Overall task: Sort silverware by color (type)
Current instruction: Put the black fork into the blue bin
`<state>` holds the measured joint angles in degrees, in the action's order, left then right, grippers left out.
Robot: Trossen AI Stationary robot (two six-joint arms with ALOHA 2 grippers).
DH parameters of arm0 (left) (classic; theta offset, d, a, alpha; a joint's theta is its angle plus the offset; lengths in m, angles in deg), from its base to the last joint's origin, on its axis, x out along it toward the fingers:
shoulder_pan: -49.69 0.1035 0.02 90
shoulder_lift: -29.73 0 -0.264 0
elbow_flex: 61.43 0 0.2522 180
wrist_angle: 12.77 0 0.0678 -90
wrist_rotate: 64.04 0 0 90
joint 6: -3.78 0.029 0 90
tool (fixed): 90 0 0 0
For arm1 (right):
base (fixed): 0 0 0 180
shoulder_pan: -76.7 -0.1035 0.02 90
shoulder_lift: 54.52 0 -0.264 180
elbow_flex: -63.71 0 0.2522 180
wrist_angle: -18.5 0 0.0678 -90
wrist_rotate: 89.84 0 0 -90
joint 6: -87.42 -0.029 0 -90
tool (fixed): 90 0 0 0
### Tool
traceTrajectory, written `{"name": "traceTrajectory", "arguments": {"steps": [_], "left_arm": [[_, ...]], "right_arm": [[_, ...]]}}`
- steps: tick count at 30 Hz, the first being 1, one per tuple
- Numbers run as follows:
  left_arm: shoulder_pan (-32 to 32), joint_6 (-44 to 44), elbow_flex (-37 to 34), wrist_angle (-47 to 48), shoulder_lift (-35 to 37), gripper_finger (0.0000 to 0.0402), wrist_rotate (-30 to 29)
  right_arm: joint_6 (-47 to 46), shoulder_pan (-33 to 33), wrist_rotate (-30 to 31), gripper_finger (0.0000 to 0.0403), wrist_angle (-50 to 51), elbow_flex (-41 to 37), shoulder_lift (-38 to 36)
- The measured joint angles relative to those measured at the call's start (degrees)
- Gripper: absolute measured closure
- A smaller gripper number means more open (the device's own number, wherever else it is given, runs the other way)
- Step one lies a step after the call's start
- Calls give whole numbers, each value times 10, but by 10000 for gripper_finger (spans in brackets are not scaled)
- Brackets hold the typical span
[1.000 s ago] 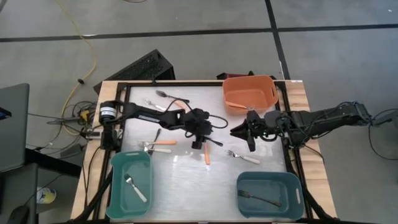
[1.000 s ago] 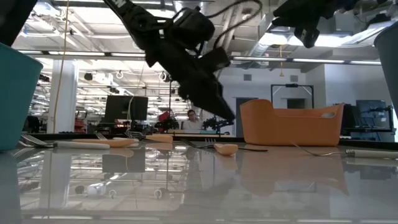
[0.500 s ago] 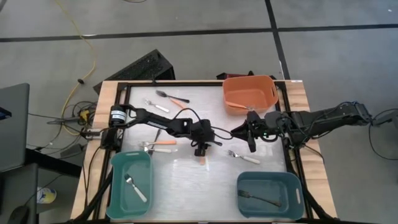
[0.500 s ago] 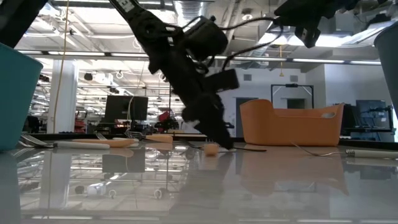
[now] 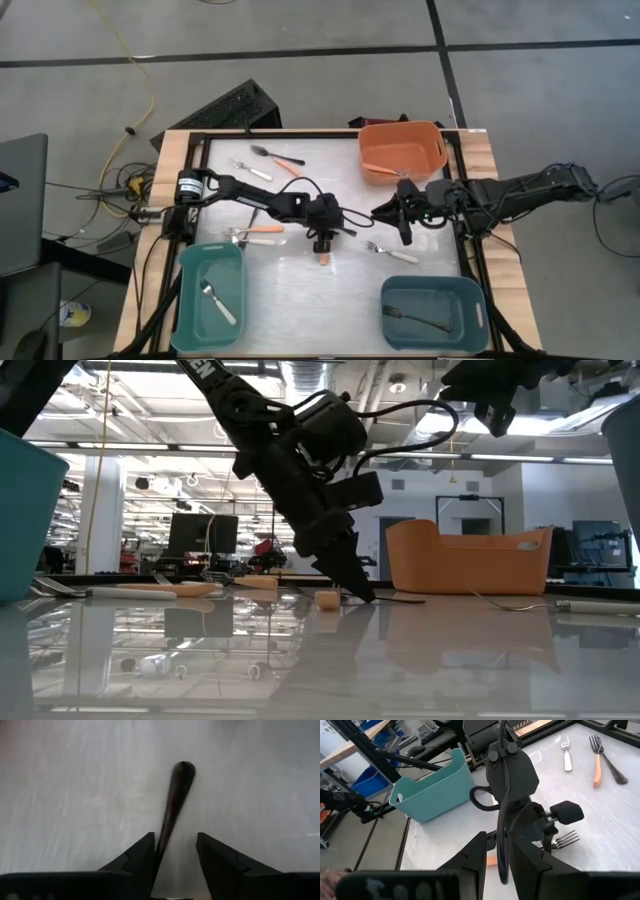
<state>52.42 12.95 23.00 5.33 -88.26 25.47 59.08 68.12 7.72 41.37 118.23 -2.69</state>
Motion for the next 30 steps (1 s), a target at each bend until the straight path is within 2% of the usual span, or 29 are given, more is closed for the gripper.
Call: {"name": "traceTrajectory", "arguments": {"steps": [7,9,16,25,30], "left_arm": [[0,-15,0,8,-1,380,2],[0,-17,-1,6,-1,394,2],[1,-15,-2,-3,16,397,-5],[2,-18,-2,-7,109,399,-17],[-3,-37,-2,-16,150,399,2]], "right_arm": [[3,1,0,302,-1,0,0],[3,0,0,302,-4,0,0],[3,-1,0,302,-10,0,0],[4,1,-1,302,-17,0,-18],[13,1,0,302,-36,0,-40]]}}
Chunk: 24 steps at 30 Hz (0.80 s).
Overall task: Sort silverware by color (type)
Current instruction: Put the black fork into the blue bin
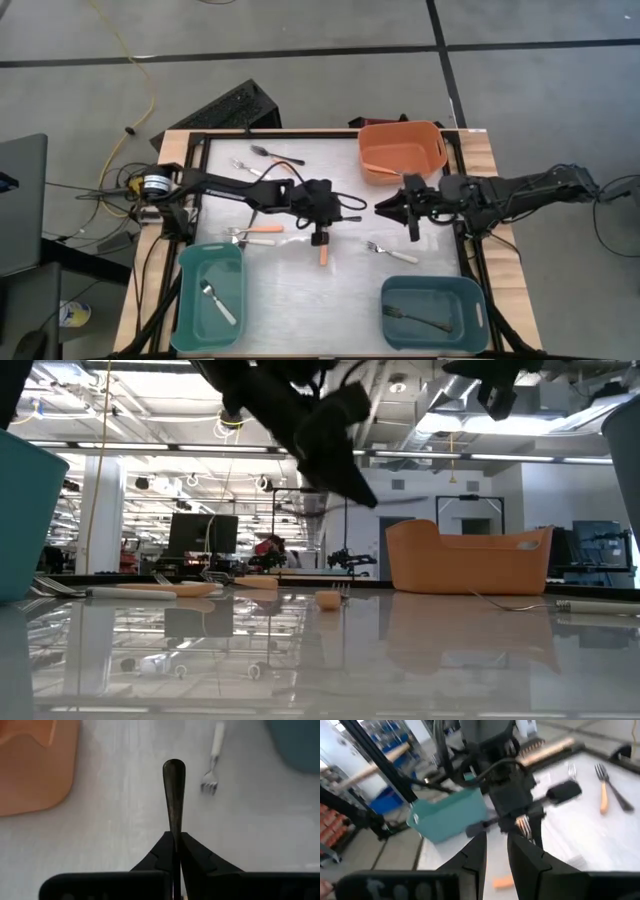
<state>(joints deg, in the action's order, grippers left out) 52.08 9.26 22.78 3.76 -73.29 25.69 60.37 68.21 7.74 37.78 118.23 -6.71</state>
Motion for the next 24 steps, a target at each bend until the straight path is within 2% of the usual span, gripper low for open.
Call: {"name": "traceTrajectory", "arguments": {"steps": [5,8,11,14,18,21,24], "left_arm": [[-17,-18,0,2,12,399,9],[-37,-28,0,-1,14,399,39],[-66,-25,0,-7,14,399,59],[-96,-1,0,-36,14,399,53],[-131,-22,0,-90,14,399,10],[-162,-83,1,-127,10,399,-55],[-204,-151,1,-164,-5,399,-112]], "right_arm": [[4,0,1,302,-71,0,-12],[5,0,1,302,-118,0,-12],[-3,0,3,302,-139,0,-12],[-39,-1,3,302,-147,0,-11],[-64,-18,0,302,-147,0,-11],[-64,-37,-8,302,-147,0,-11],[-65,-52,-43,302,-146,0,-15]]}}
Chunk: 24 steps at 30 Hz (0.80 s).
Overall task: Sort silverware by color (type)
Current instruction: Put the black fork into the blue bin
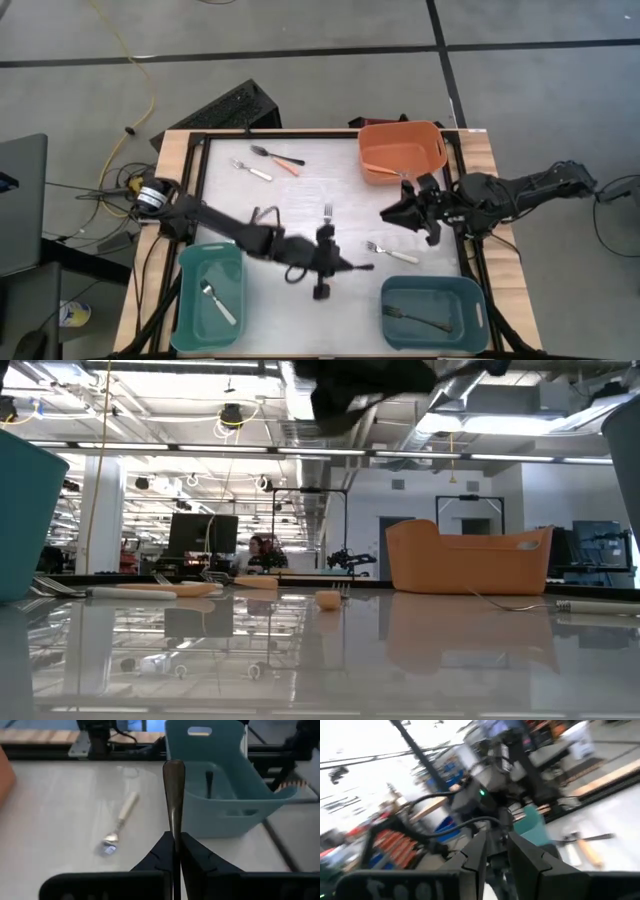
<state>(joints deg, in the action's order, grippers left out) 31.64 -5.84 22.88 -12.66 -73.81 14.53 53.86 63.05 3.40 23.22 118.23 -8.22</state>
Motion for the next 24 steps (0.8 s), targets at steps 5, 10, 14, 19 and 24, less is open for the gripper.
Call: {"name": "traceTrajectory", "arguments": {"steps": [5,10,14,19,24], "left_arm": [[-75,-57,59,-72,-69,401,-96],[-108,-14,266,23,-162,401,-170],[-98,20,471,125,-274,401,-176],[-71,39,627,78,-390,401,-127],[-52,-7,546,-50,-393,401,-111]], "right_arm": [[-1,-30,-38,302,-6,0,-5],[-1,-57,-38,302,-12,0,-15],[-1,-74,-40,302,-30,0,-27],[-1,-95,-42,302,-36,0,-49],[-1,-112,-42,302,-32,0,-69]]}}
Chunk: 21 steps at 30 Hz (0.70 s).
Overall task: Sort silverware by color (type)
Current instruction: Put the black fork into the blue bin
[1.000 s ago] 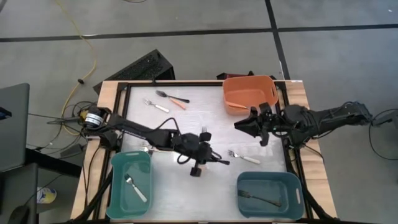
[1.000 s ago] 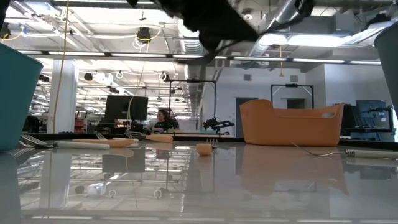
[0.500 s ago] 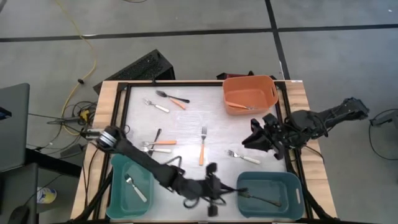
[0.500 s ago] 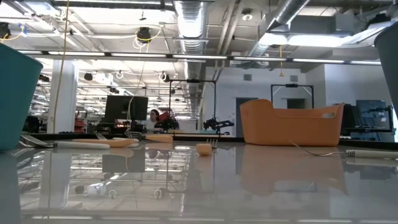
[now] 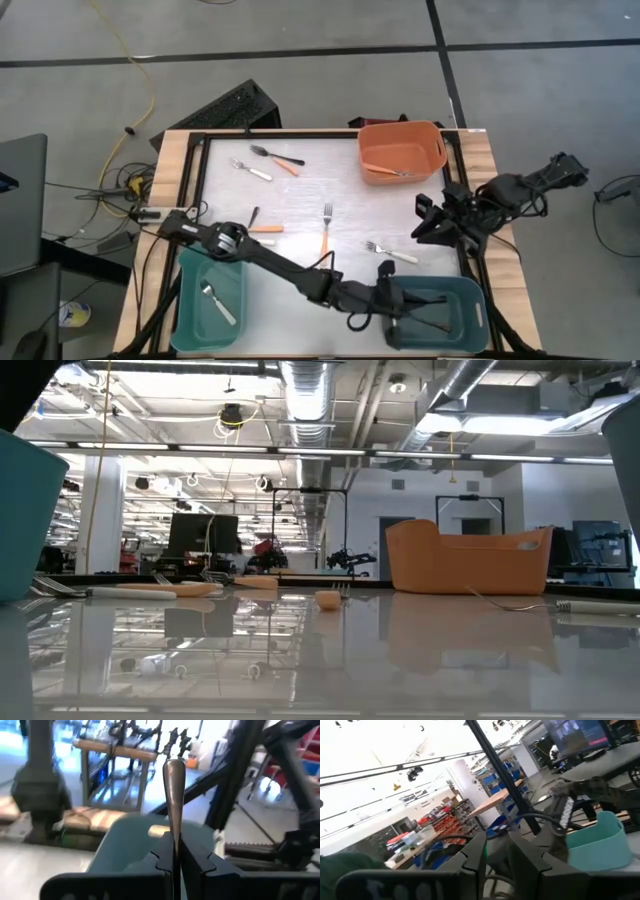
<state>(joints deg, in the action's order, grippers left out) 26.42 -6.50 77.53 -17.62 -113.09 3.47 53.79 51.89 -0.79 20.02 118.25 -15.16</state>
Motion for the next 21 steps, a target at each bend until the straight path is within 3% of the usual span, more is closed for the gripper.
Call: {"name": "traceTrajectory", "arguments": {"steps": [7,13,21], "left_arm": [[20,57,-14,0,-1,401,45],[45,53,-14,-3,-8,396,129],[49,73,-14,33,-13,328,158]], "right_arm": [[0,1,0,302,2,0,0],[0,1,0,302,9,0,4],[0,1,0,302,18,0,4]]}}
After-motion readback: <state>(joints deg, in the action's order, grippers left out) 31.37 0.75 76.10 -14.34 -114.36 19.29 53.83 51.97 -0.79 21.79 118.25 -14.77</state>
